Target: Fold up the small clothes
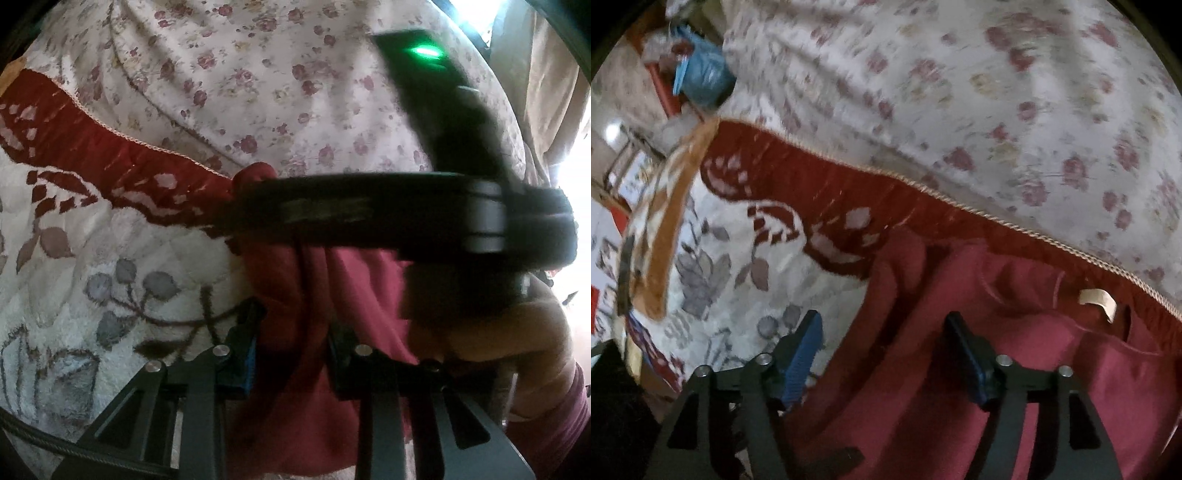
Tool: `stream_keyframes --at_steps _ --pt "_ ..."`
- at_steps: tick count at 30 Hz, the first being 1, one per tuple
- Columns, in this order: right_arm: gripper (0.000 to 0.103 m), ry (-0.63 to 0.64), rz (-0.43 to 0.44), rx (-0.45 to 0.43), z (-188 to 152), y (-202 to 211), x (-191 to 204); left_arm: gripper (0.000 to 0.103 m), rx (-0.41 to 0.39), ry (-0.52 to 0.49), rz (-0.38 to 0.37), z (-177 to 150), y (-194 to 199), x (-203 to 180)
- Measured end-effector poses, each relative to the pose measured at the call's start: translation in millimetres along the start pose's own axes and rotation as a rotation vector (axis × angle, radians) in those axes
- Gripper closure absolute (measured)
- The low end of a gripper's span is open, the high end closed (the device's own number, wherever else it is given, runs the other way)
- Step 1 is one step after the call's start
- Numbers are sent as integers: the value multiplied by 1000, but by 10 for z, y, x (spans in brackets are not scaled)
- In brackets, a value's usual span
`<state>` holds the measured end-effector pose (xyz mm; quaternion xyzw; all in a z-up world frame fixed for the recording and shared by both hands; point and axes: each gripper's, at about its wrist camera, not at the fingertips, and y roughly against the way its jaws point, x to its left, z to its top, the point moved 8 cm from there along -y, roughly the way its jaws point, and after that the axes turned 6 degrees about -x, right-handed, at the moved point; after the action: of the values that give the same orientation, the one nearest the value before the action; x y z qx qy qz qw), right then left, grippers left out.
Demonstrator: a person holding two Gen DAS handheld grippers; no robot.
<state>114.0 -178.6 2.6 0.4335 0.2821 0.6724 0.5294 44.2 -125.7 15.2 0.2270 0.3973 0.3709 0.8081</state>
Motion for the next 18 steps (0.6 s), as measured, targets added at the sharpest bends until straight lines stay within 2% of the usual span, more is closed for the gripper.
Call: stream_keyframes --at_steps 3,4,5,6,8,9,10,15,18 --pt "29 35 -51 38 -35 -178 28 75 4 -11 6 -25 20 -2" --pt "34 48 -67 32 -45 -195 19 75 11 -16 21 -34 17 8" --pt "53 59 -80 16 -46 -189 9 75 17 -25 37 -48 22 21" --pt "62 62 -85 4 -54 -169 -15 72 20 -34 48 -56 25 28" --pt "67 48 -65 -30 -63 -101 -77 50 30 -51 88 -83 43 49" --pt "69 45 -63 -43 -66 -68 -107 34 38 -54 111 -104 43 63" --pt "69 43 -60 -51 -63 -32 -139 30 36 -52 127 -119 53 74" --pt "69 21 -40 -74 -59 41 -196 30 53 -65 200 -185 42 139" --pt "69 15 -35 -80 -72 48 -197 30 59 -62 215 -195 22 169"
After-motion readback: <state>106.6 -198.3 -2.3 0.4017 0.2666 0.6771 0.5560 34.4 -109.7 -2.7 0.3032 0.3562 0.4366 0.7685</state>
